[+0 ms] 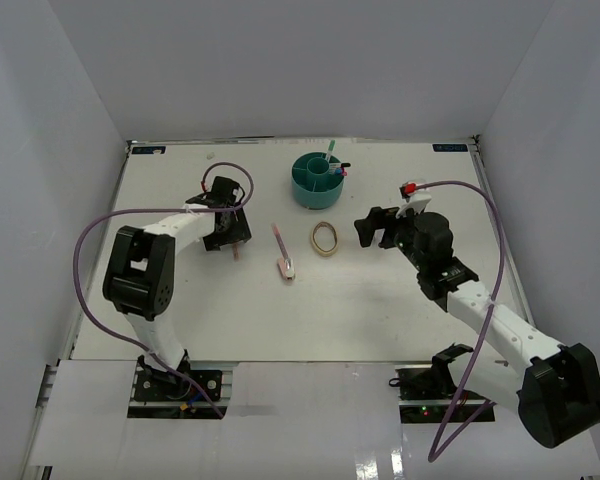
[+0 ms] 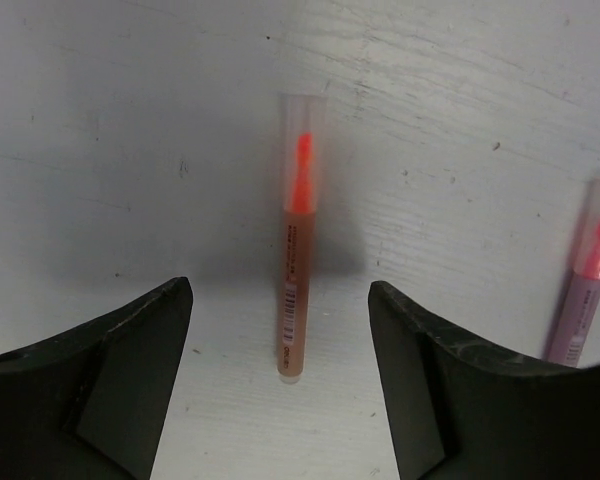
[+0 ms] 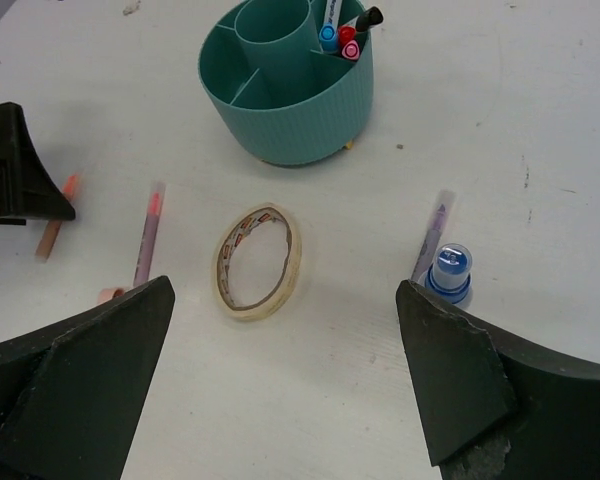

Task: Sort the stationery into containers
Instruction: Pick up the pen from the center of the board.

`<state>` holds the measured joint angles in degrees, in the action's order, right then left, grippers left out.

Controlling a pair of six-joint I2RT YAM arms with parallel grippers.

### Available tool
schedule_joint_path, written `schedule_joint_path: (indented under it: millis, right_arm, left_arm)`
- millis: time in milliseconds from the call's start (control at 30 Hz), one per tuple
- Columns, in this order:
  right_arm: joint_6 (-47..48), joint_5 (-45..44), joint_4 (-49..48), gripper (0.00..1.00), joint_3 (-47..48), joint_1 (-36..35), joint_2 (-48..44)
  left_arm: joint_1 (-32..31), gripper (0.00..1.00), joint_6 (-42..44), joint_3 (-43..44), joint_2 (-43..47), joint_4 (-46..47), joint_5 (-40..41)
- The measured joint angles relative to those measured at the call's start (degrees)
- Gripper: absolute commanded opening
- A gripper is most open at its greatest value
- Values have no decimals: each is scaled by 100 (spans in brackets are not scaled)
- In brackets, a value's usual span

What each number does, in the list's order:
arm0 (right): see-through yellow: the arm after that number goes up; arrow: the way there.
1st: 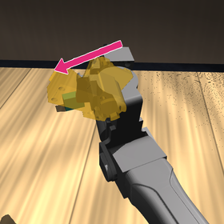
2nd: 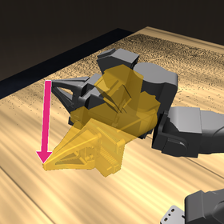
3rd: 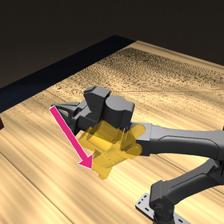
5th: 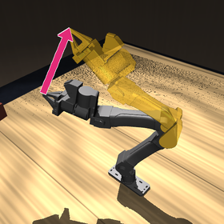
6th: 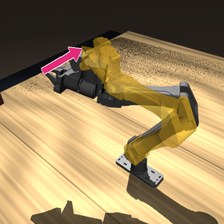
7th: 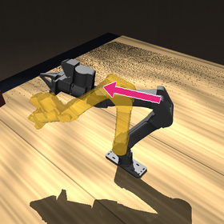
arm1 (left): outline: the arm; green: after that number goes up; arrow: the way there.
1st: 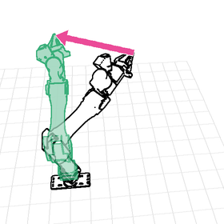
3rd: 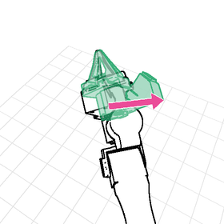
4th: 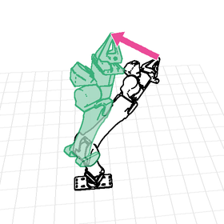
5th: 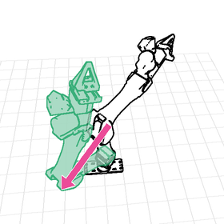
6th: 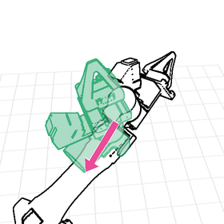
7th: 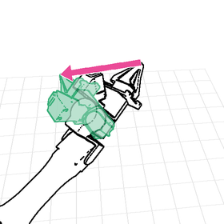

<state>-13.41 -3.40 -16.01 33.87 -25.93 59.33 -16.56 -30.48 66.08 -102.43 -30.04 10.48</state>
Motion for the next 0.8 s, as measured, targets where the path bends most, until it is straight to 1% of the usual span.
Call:
schedule_joint_path:
  millis: [67,200,233,267,300,333,400,433,533,600,767,800]
  right_arm:
    - [-20,42,2,98,-7,0,-72]
    - [-57,72,0,98,-66,0,-238]
    - [-66,83,0,98,-81,0,-260]
    - [-76,87,0,98,-94,0,-264]
    - [-83,98,2,98,-101,0,-264]
    - [-92,107,4,98,-107,0,-262]
    - [-101,129,2,98,-109,0,-262]
    - [-103,146,4,98,-109,0,-262]
    - [-111,271,2,98,-109,0,-262]
    - [-107,466,2,97,-109,0,-256]
    - [-70,981,2,97,-109,0,-205]
    - [-55,1088,4,97,-105,0,-199]
  left_arm:
    - [-66,78,-7,94,-129,-24,122]
    - [-155,67,-28,210,-317,-76,258]
    - [-173,62,-17,234,-348,-98,310]
    - [-179,59,-11,249,-369,-125,363]
    - [-181,52,-24,269,-385,-142,398]
    - [-186,48,-35,284,-396,-146,411]
    - [-184,44,-44,302,-407,-155,422]
    - [-188,39,-42,302,-409,-155,431]
    - [-243,30,-39,302,-409,-144,466]
    - [-321,28,0,302,-407,-131,490]
    - [-662,15,256,216,-254,57,402]
    - [-721,14,328,155,-149,136,332]
